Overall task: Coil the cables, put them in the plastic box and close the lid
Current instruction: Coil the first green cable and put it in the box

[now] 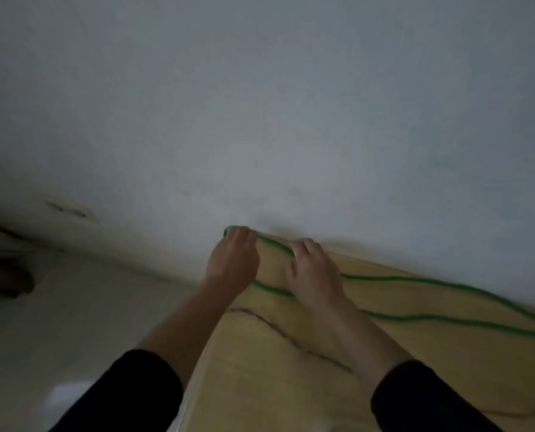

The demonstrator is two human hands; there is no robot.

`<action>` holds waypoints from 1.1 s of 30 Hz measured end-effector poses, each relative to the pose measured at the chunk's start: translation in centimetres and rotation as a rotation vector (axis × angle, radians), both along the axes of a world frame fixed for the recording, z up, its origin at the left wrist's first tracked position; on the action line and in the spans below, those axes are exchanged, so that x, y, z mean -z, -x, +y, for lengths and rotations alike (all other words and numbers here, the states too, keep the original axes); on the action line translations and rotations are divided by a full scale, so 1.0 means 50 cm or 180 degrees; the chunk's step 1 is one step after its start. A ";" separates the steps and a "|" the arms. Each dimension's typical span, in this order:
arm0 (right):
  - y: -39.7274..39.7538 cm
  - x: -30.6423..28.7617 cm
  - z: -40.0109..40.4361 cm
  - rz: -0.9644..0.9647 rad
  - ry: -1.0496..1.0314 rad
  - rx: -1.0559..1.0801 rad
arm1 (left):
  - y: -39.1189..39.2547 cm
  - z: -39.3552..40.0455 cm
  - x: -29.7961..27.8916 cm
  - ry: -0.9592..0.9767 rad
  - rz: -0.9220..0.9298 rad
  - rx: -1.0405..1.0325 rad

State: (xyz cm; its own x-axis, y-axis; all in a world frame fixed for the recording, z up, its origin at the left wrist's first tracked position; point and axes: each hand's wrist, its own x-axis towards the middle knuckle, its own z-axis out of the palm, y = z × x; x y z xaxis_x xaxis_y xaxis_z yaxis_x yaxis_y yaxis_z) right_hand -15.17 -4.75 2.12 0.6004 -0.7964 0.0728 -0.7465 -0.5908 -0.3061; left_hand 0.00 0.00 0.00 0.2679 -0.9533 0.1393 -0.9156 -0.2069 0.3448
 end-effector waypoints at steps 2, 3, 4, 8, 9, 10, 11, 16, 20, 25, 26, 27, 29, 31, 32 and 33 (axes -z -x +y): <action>-0.022 0.021 -0.013 -0.0064 0.0017 0.0090 | -0.014 -0.019 0.028 0.0112 -0.0056 0.0134; -0.030 0.034 -0.017 -0.0095 0.0106 0.0109 | -0.016 -0.028 0.045 0.0173 -0.0124 0.0206; -0.037 0.040 -0.019 -0.0074 0.0176 0.0131 | -0.014 -0.032 0.048 0.0203 -0.0153 0.0250; -0.055 0.072 -0.037 -0.0040 0.0351 0.0126 | -0.027 -0.047 0.069 0.0232 -0.0224 0.0327; -0.058 0.082 -0.040 -0.0032 0.0355 0.0126 | -0.029 -0.050 0.075 0.0226 -0.0244 0.0348; -0.060 0.091 -0.041 -0.0024 0.0328 0.0135 | -0.030 -0.051 0.075 0.0186 -0.0209 0.0356; -0.061 0.100 -0.044 -0.0039 0.0323 0.0138 | -0.031 -0.053 0.078 0.0213 -0.0182 0.0359; -0.059 0.110 -0.049 -0.0125 0.0357 0.0146 | -0.040 -0.061 0.086 0.0365 0.0051 0.0387; -0.056 0.073 -0.047 -0.0296 0.0283 0.0251 | -0.039 -0.069 0.070 0.0746 0.0116 0.0421; -0.038 -0.011 -0.054 -0.0626 0.0435 0.0086 | -0.034 -0.083 0.015 0.1378 0.0078 0.0503; -0.032 -0.030 -0.056 -0.0697 0.0491 0.0064 | -0.033 -0.085 -0.002 0.1506 0.0062 0.0522; -0.024 -0.049 -0.058 -0.0774 0.0571 0.0061 | -0.032 -0.087 -0.021 0.1644 0.0047 0.0558; -0.006 -0.091 -0.062 -0.0957 0.0743 0.0107 | -0.029 -0.089 -0.067 0.1811 0.0078 0.0611; 0.019 -0.134 -0.065 -0.1186 0.0912 0.0127 | -0.024 -0.087 -0.113 0.1814 0.0224 0.0622; 0.034 -0.156 -0.067 -0.1294 0.0972 0.0117 | -0.018 -0.084 -0.139 0.1802 0.0397 0.0602; 0.050 -0.179 -0.068 -0.1371 0.1022 0.0100 | -0.010 -0.080 -0.165 0.1802 0.0631 0.0563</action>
State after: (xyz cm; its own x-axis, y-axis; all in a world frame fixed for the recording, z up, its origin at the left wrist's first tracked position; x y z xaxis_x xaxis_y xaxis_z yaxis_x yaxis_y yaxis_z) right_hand -17.68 -8.17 11.08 0.4387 -0.7106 0.5501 -0.6121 -0.6845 -0.3961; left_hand 0.51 -4.01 8.23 0.1852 -0.7786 0.5996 -0.8267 0.2065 0.5234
